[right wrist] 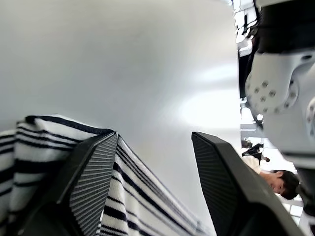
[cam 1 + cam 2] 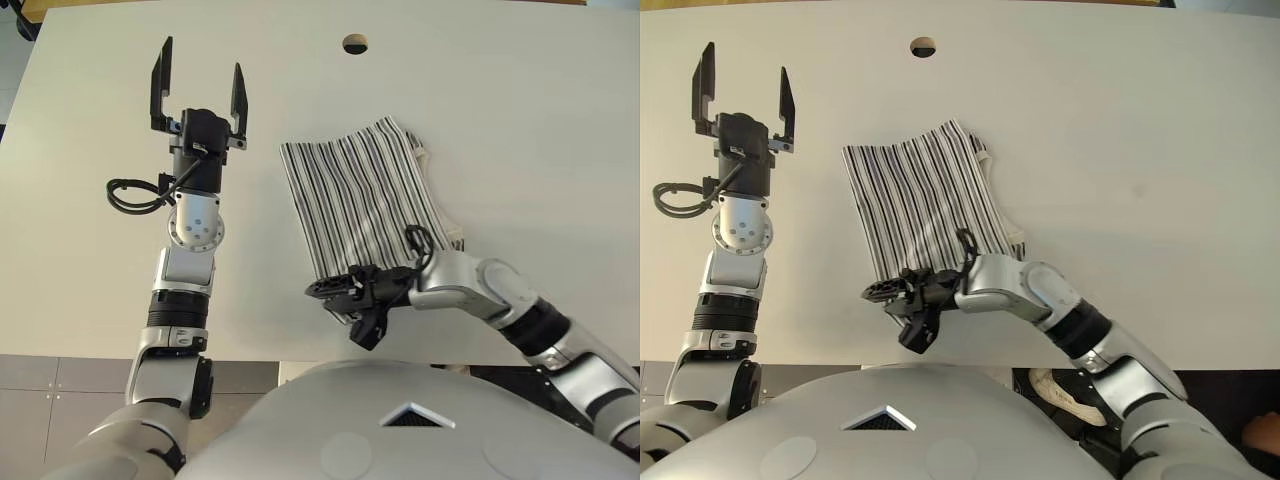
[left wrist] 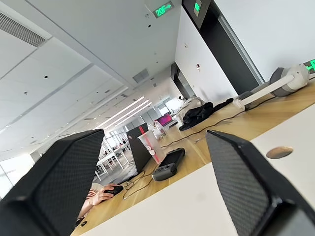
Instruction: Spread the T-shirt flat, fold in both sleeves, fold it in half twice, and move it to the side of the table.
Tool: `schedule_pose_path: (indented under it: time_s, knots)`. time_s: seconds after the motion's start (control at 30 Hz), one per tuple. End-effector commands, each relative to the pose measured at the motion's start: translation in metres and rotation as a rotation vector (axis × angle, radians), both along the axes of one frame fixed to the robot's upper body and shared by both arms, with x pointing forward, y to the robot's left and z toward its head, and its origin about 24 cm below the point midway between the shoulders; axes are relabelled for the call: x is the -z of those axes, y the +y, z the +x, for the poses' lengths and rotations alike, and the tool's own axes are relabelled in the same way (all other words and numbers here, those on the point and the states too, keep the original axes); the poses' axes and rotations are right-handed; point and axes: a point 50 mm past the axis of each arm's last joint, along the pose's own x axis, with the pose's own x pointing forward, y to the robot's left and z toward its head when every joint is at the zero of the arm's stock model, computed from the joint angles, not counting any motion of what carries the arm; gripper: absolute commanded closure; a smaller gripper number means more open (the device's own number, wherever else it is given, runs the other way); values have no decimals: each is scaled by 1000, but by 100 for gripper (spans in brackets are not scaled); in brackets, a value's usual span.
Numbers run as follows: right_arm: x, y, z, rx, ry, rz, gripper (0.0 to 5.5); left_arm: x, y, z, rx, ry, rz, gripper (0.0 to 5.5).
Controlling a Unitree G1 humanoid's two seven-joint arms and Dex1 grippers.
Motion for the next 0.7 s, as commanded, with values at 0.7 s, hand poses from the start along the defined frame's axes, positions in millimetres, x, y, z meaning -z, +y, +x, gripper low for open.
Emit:
schedule_pose_path:
  time_s: [0.7]
  knots:
    - [69,-127,124,916,-76,-9,271,5,-20,14,63,20,-36,170]
